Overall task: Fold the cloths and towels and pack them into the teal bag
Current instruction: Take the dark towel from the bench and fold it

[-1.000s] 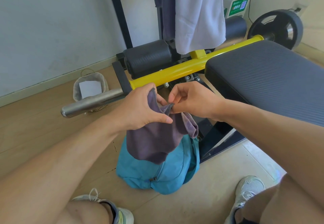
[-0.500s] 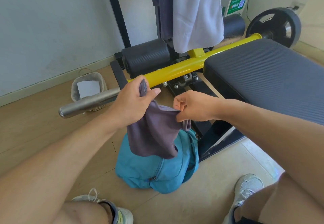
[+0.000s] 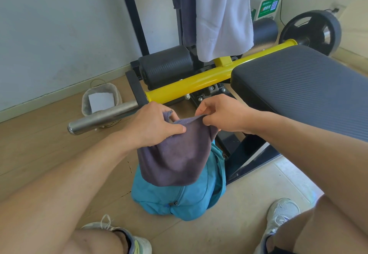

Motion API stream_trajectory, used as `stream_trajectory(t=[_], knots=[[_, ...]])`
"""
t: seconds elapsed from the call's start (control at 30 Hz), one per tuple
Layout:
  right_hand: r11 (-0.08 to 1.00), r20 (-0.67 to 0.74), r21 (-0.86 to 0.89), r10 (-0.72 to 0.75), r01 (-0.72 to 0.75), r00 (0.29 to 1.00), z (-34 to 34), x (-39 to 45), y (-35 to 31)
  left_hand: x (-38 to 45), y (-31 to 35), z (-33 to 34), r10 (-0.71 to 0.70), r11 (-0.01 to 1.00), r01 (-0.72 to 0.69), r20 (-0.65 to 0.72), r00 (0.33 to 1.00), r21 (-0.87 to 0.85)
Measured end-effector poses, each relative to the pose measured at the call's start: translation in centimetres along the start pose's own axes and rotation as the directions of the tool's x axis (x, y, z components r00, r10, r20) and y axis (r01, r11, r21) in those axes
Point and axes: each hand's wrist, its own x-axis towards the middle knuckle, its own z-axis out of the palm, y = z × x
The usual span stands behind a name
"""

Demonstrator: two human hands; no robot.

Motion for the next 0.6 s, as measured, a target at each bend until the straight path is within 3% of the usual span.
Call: stream_trajectory(t=[0.13,0.23,0.33,0.47,0.6], knots=[[0.987,0.132,0.037,0.151,-0.157,0.98,-0.1,0.1,0.7,0.2,-0.5,-0.1,-0.011,1.0,0.012,-0.05,0.999,0.019],[0.967,0.138,0.114,0.212,-0.228,0.967,-0.5,0.2,1.0,0.5,-0.8,0.1,-0.033,0.995,0.042,-0.093,0.995,0.088],[0.938,0.184,0.205,0.244,-0.28,0.952,-0.9,0.1,0.9,0.6,-0.9,0.2,-0.042,0.987,0.055,-0.094,0.995,0.148],[0.936,0.22,0.199,0.246,-0.291,0.944,-1.3,-0.2,0.7,0.7,-0.8,0.2,-0.041,0.973,0.061,-0.094,0.995,0.223],[0.916,0.342,0.218,0.251,-0.336,0.906,-1.6,-0.4,0.5,0.7,-1.0,-0.1,-0.08,0.962,0.112,-0.135,0.988,0.251]])
